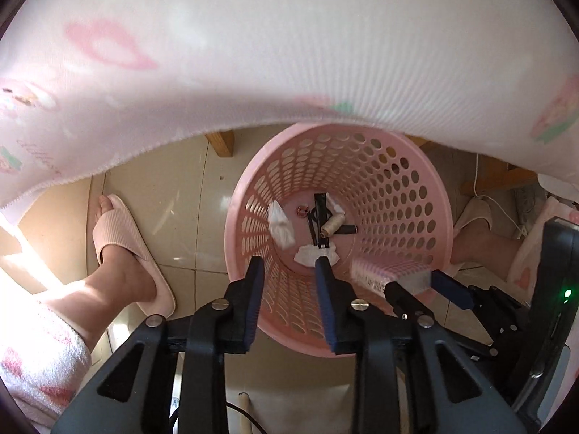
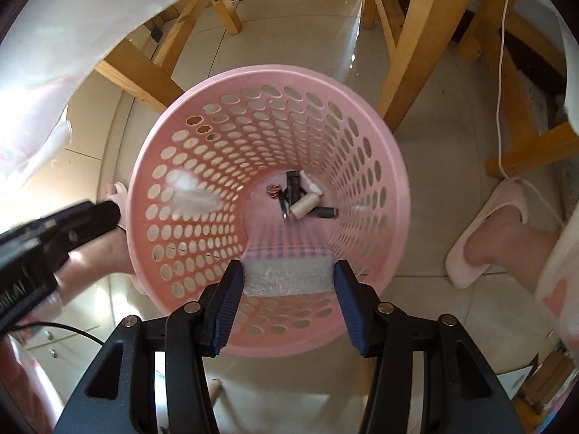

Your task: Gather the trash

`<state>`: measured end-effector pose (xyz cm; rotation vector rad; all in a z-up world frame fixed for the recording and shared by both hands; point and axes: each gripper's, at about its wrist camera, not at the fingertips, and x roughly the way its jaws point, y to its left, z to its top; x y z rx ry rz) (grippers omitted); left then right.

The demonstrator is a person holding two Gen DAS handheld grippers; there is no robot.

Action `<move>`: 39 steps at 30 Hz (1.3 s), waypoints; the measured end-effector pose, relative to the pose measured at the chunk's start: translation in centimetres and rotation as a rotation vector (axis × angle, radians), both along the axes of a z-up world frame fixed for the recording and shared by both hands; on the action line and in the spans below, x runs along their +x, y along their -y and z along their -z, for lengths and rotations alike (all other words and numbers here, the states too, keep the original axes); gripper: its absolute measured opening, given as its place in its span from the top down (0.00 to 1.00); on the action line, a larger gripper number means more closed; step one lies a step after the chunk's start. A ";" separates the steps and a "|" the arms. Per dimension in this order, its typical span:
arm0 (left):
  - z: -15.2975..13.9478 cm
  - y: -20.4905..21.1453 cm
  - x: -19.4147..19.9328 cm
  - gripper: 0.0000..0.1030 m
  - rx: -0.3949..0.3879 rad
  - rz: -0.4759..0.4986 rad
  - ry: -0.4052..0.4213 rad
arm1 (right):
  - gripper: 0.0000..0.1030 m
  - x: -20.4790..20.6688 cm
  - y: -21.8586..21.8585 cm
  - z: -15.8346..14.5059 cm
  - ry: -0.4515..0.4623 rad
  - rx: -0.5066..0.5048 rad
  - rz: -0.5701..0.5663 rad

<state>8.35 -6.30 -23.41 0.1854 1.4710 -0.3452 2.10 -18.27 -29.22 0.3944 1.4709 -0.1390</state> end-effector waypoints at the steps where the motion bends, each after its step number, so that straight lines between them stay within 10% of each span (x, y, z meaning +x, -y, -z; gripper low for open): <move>1: 0.1 -0.2 0.0 0.64 0.007 -0.006 -0.007 | 0.48 0.0 0.0 -0.1 -0.002 -0.005 0.002; 22: -13.3 -3.2 -1.8 0.28 -0.044 -0.056 0.445 | 0.36 -1.8 0.4 -15.7 0.433 -0.214 -0.064; 28: -17.1 -3.8 -3.0 0.13 -0.005 -0.055 0.655 | 0.16 -2.9 0.8 -19.7 0.572 -0.333 -0.050; 39: -19.6 -5.0 -3.8 0.01 -0.107 -0.081 0.747 | 0.16 -3.7 1.5 -23.3 0.730 -0.370 -0.030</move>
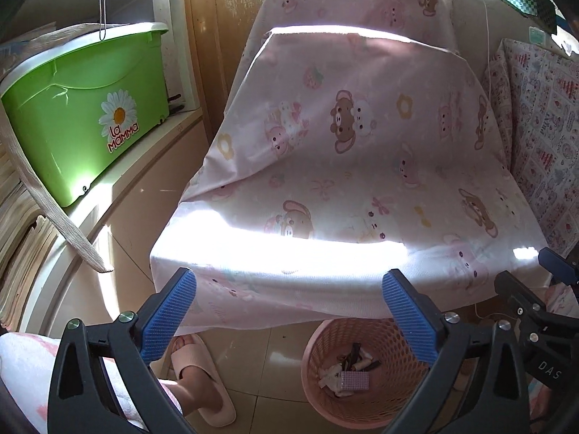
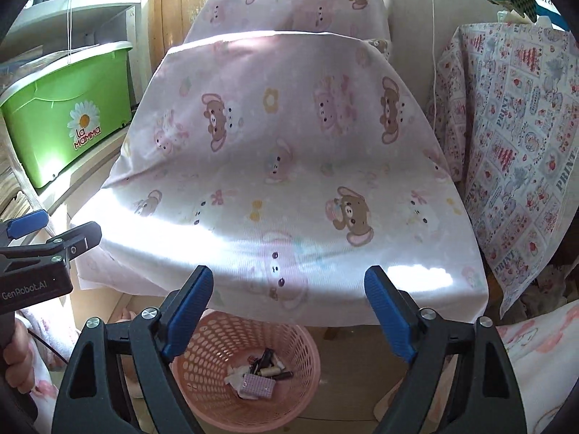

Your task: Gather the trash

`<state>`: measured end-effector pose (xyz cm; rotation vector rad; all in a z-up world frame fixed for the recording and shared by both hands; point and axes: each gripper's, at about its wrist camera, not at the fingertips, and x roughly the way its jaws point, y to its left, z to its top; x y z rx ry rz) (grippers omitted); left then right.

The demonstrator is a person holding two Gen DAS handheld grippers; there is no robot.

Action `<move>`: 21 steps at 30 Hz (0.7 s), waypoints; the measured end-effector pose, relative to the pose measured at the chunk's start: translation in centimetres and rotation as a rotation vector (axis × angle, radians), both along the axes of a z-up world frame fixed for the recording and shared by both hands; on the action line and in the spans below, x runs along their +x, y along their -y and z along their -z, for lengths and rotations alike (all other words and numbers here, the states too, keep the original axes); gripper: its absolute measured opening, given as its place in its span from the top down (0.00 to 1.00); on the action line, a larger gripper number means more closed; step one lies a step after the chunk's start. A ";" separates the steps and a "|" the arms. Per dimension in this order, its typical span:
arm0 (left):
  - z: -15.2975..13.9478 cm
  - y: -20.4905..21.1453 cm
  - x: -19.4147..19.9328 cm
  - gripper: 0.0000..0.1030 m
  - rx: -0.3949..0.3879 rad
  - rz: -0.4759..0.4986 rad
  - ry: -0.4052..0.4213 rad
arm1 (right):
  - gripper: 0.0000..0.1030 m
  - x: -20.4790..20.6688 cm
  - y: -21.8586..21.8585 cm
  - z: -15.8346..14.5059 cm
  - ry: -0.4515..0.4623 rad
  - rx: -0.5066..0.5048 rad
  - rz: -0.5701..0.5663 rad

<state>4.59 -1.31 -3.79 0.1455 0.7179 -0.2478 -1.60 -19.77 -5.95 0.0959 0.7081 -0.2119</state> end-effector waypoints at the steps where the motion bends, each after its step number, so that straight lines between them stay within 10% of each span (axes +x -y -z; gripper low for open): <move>1: 0.0 0.0 0.1 0.01 0.000 -0.005 -0.002 | 0.15 -0.1 -0.1 -0.1 0.006 -0.006 -0.002; 21: -1.4 -1.5 0.3 0.01 -0.052 -0.061 0.068 | 0.15 0.0 0.0 0.1 0.017 0.024 -0.017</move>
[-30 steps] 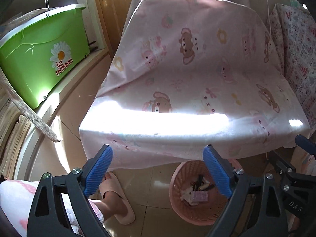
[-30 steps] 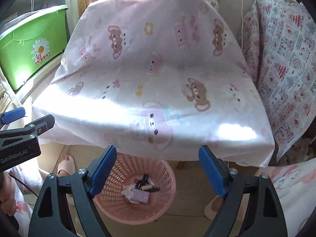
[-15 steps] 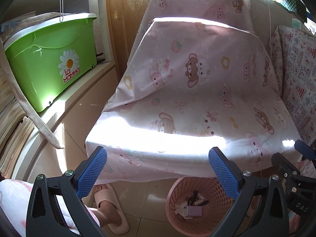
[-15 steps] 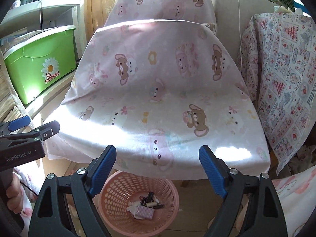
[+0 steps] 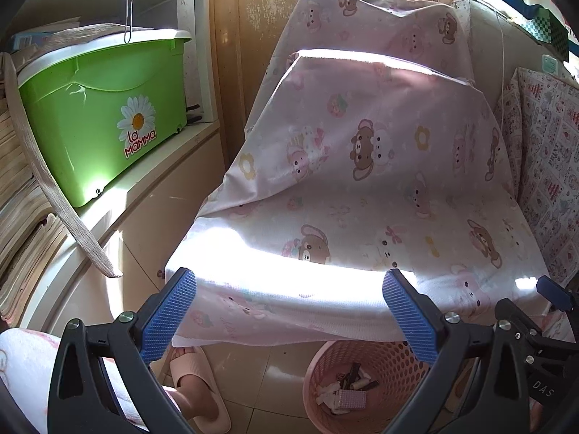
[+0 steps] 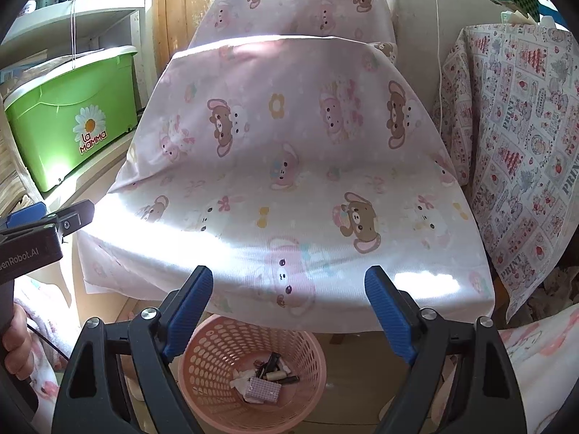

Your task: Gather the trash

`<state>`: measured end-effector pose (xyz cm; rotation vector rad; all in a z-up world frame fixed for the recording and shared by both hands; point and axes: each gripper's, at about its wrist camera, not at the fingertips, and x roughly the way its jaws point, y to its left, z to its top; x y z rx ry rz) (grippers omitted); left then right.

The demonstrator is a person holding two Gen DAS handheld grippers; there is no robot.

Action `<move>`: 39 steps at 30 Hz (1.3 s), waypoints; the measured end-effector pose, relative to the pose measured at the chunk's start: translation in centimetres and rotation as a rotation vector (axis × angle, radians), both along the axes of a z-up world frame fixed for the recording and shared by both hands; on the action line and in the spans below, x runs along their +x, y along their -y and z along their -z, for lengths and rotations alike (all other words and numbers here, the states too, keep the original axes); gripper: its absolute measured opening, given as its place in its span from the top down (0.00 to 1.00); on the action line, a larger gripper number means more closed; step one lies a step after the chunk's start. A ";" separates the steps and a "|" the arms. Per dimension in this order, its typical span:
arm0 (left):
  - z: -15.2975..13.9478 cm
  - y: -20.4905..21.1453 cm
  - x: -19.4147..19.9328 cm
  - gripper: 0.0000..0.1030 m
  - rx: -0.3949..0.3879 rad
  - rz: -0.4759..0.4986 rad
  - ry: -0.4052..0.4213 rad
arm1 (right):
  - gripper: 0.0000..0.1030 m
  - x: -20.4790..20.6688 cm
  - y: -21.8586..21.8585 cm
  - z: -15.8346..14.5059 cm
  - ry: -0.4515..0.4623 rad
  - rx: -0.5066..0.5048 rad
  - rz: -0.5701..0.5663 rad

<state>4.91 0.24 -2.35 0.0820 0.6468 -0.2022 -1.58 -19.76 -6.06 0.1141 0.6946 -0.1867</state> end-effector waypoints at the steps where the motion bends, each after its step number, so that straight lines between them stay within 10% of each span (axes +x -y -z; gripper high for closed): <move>1: -0.1 -0.1 0.0 0.01 -0.001 -0.003 0.007 | 0.15 0.0 0.0 0.0 0.001 0.004 -0.002; 39: -1.7 1.9 -2.9 0.01 0.050 0.086 0.177 | 0.15 -0.8 0.2 -1.1 0.056 0.018 0.035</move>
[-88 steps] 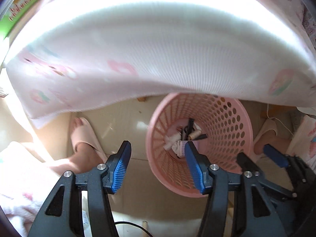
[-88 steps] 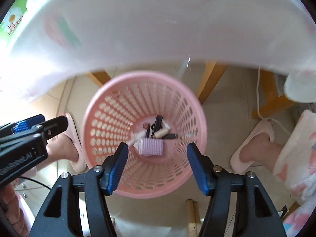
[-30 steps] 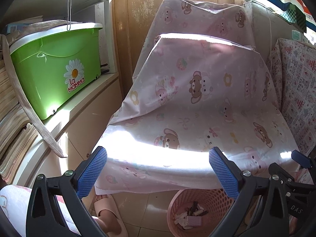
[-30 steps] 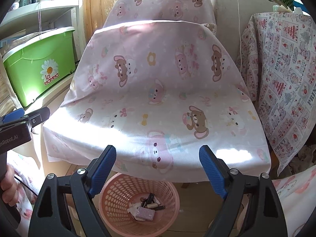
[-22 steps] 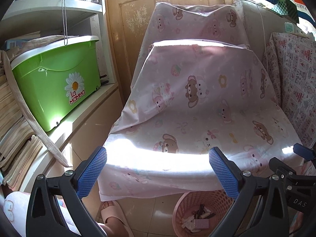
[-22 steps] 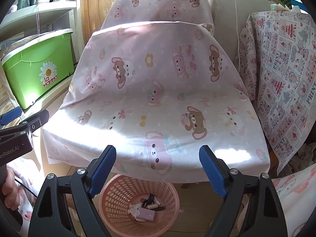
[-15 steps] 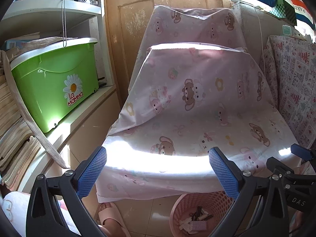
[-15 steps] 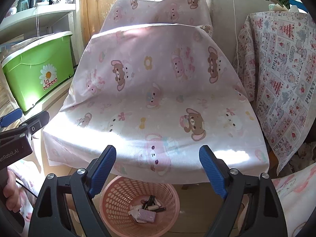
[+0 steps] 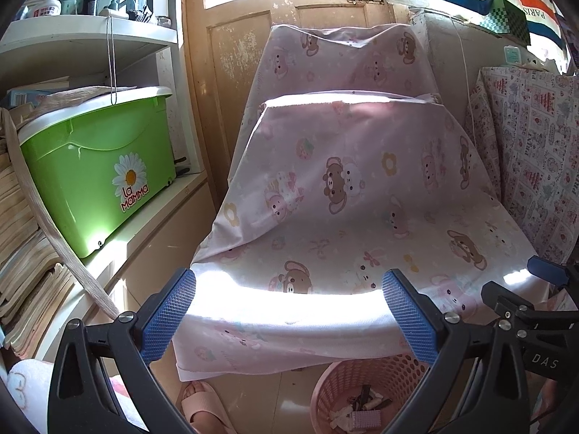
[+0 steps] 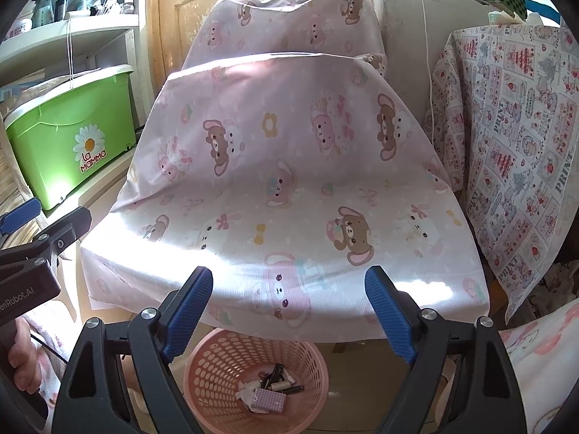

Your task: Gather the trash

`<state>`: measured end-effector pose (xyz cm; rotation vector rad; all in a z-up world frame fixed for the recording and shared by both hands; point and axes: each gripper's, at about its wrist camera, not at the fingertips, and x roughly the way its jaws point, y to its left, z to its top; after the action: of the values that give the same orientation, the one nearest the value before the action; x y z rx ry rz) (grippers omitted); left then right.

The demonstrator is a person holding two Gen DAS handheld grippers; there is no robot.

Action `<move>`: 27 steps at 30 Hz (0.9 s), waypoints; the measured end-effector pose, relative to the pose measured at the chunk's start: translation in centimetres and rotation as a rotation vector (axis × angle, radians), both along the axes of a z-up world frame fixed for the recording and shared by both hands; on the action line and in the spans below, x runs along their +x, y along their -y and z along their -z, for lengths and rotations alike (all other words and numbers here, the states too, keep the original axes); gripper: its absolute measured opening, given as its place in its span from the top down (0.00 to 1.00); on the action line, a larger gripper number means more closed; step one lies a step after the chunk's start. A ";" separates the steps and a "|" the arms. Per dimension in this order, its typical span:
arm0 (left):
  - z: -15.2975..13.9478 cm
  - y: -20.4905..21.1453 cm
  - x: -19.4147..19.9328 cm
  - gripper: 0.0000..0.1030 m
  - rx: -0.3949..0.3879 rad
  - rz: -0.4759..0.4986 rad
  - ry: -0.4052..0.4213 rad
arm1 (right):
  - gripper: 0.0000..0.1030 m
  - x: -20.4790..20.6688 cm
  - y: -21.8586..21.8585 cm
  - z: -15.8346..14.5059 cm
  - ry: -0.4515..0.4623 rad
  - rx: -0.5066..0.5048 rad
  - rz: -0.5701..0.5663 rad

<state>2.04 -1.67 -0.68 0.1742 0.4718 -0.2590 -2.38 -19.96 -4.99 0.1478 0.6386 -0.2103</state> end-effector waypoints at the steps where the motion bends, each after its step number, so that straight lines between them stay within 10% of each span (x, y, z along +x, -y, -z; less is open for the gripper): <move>1: 0.0 0.0 0.0 0.01 -0.002 -0.002 -0.001 | 0.15 0.0 0.0 0.0 0.002 0.001 0.000; 27: 2.2 0.7 1.8 0.01 0.049 -0.021 -0.115 | 0.15 0.6 0.4 0.9 -0.040 0.021 0.007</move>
<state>3.87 -2.35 -2.89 0.2024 0.5944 -0.2378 -1.78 -20.39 -5.88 0.1667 0.6802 -0.2138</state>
